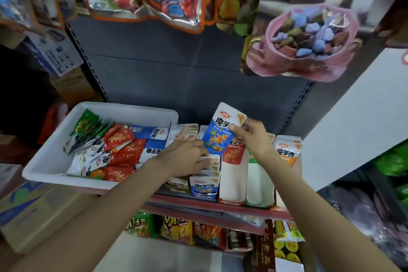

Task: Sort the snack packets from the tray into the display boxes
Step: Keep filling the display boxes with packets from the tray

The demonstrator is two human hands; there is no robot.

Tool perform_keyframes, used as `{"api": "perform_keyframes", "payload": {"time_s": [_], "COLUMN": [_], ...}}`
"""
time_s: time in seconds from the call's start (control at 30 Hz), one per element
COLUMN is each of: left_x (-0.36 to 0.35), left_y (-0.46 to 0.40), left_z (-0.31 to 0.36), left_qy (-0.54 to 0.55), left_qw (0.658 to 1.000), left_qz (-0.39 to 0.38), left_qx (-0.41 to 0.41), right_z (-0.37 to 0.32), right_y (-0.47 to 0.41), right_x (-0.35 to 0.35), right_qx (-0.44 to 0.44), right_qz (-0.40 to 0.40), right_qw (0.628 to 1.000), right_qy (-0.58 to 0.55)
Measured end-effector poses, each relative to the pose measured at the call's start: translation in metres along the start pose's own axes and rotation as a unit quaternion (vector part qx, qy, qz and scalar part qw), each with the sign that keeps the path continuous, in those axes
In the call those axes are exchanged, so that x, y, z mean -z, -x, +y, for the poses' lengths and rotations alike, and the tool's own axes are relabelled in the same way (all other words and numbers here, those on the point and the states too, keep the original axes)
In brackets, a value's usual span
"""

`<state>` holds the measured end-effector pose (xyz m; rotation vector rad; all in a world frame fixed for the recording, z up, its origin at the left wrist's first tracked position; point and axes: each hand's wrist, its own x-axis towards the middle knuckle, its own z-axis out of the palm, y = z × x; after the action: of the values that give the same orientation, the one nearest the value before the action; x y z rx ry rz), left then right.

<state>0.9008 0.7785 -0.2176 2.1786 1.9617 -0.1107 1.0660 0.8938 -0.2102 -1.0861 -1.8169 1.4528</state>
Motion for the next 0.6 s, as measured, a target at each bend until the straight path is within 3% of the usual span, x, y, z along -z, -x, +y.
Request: {"api": "perform_keyframes", "payload": {"time_s": [0.2, 0.33, 0.47, 0.6], "left_x": [-0.005, -0.011, -0.017, -0.022], "left_y": [0.014, 0.021, 0.026, 0.022], "left_z": [0.003, 0.0, -0.002, -0.004], "left_qy": [0.026, 0.061, 0.115, 0.119], "left_qw": [1.0, 0.998, 0.993, 0.992], "left_qz": [0.003, 0.012, 0.028, 0.043], "left_qx": [-0.011, -0.01, 0.008, 0.007], "right_z": [0.016, 0.018, 0.019, 0.02], "right_y": [0.004, 0.006, 0.007, 0.006], "right_x": [-0.013, -0.02, -0.025, -0.03], "right_qx": [-0.065, 0.0, 0.072, 0.07], "right_qz": [-0.109, -0.062, -0.082, -0.092], "right_qw": [0.977, 0.988, 0.95, 0.92], "right_qy": [0.174, 0.141, 0.294, 0.374]}}
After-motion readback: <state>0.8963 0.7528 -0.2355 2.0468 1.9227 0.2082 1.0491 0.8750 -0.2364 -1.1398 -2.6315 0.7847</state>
